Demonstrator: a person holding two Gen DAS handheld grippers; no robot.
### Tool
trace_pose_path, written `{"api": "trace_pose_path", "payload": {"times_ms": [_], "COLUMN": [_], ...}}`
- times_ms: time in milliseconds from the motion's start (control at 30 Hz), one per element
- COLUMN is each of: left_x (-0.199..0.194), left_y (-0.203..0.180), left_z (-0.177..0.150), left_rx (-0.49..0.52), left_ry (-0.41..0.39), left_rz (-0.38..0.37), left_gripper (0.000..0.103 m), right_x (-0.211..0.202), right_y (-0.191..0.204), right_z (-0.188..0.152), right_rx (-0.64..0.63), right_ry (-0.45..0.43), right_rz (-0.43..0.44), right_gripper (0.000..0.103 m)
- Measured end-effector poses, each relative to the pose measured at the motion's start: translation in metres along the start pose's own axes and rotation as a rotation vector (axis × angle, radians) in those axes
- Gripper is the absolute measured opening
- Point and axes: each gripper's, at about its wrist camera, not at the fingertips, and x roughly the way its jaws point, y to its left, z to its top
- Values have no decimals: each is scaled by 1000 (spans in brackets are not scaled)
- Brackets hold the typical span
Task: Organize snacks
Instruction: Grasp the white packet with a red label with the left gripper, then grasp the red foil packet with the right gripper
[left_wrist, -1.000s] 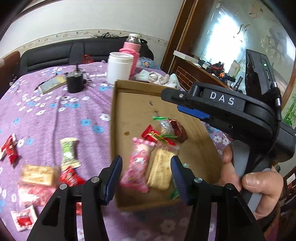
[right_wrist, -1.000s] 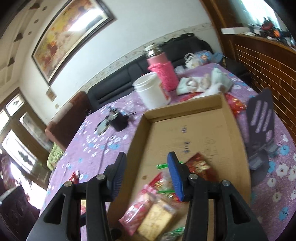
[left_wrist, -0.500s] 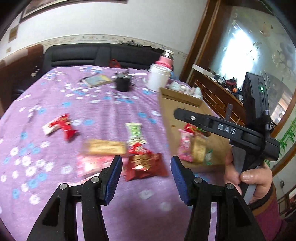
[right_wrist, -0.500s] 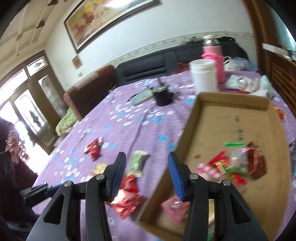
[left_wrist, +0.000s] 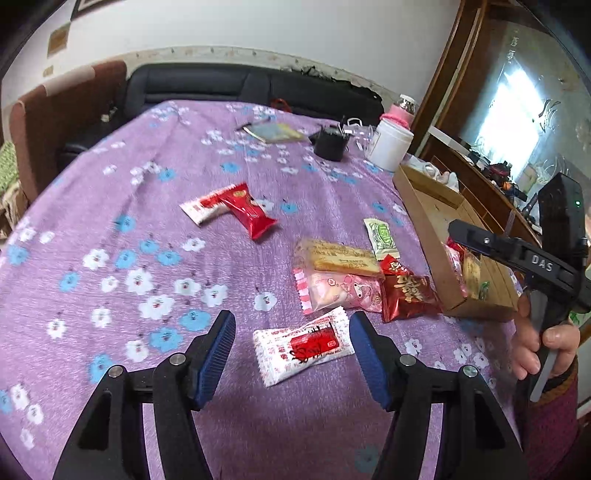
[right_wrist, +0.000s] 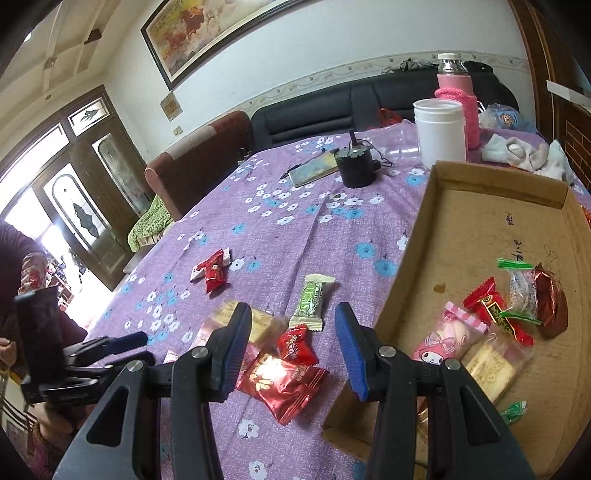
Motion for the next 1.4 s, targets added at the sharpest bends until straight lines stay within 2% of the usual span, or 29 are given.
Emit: {"api": "trace_pose_path", "payload": {"times_ms": [67, 300, 400, 500, 667, 700, 767, 833, 900, 967, 1133, 1233, 1300, 1400], "left_x": [10, 39, 36, 30, 23, 24, 24, 24, 26, 25, 24, 21, 20, 18], "left_y": [-2, -16, -27, -39, -61, -62, -58, -53, -49, -46, -42, -37, -32, -27], "left_z": [2, 6, -4, -14, -35, -35, -33, -29, -26, -25, -24, -25, -25, -25], "left_rx": [18, 102, 169, 238, 371, 372, 341, 300, 269, 258, 252, 243, 238, 215], "left_ry": [20, 114, 127, 148, 151, 148, 136, 117, 113, 106, 93, 93, 93, 94], "left_rz": [-46, -88, -74, -52, 14, 35, 66, 100, 124, 174, 239, 242, 240, 227], "left_gripper": [67, 67, 67, 67, 67, 67, 60, 45, 35, 35, 35, 35, 35, 35], "right_x": [0, 1, 4, 9, 21, 24, 34, 40, 46, 52, 60, 57, 52, 45], "right_y": [-1, -2, -4, 1, 20, 23, 30, 34, 40, 44, 57, 64, 72, 76], "right_z": [0, 1, 1, -1, -9, -11, -14, -18, -22, -26, -38, -44, -48, -46], "right_rx": [5, 10, 14, -1, -86, -97, -120, -147, -189, -212, -314, -336, -350, -343], "right_ry": [-2, 5, 19, 44, 97, 103, 129, 141, 154, 166, 203, 253, 283, 259], "right_rz": [4, 14, 27, 46, 58, 53, 43, 21, -15, -34, -100, -29, 51, 77], "right_gripper": [46, 46, 46, 52, 55, 55, 55, 55, 55, 55, 57, 57, 57, 57]}}
